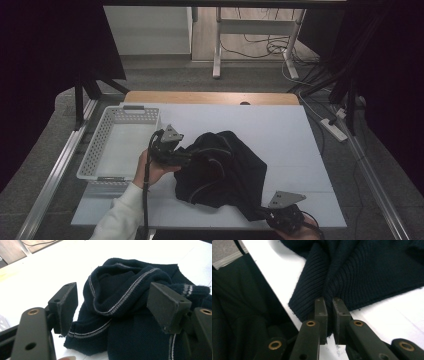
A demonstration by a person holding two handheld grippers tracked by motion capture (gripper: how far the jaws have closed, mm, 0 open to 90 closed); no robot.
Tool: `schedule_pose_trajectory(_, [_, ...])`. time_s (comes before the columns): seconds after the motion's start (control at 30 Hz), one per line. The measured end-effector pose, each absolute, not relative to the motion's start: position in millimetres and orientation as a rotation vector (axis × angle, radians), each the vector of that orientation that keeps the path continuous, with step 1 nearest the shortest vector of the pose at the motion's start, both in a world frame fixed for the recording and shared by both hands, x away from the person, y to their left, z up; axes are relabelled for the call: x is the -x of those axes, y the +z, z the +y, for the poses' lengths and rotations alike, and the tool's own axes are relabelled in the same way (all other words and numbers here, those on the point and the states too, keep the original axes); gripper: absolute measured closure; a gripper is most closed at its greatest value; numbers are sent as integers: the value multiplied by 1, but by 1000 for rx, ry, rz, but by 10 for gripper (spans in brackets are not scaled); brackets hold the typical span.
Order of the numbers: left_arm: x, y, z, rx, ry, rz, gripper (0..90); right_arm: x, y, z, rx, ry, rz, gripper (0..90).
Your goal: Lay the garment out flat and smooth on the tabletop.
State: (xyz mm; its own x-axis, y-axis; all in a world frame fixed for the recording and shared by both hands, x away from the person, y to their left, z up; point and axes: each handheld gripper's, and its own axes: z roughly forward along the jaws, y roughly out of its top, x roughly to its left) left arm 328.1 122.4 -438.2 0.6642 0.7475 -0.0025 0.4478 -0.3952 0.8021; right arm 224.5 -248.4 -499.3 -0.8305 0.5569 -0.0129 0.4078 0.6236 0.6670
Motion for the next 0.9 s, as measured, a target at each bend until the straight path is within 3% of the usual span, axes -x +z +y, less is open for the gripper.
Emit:
schedule_pose_trajectory(0.1, [-328, -438, 123, -2052, 463, 921, 256, -230, -490, -256, -819, 1076, 2533, 593])
schedule_pose_trajectory(0.23, [-328, -438, 123, -2049, 463, 926, 254, -242, -476, -262, -866, 1137, 2427, 441])
schedule_pose_trajectory(0.4, [-327, -438, 123, -2052, 463, 922, 251, -278, -469, -259, -913, 1161, 2373, 395])
schedule_pose_trajectory(0.63, [-325, -439, 123, -2052, 459, 920, 250, -342, -486, -238, -968, 1079, 2406, 383])
schedule_pose_trajectory(0.9, [-325, -438, 125, -2042, 457, 925, 248, -376, -498, -229, -1032, 1049, 2409, 378])
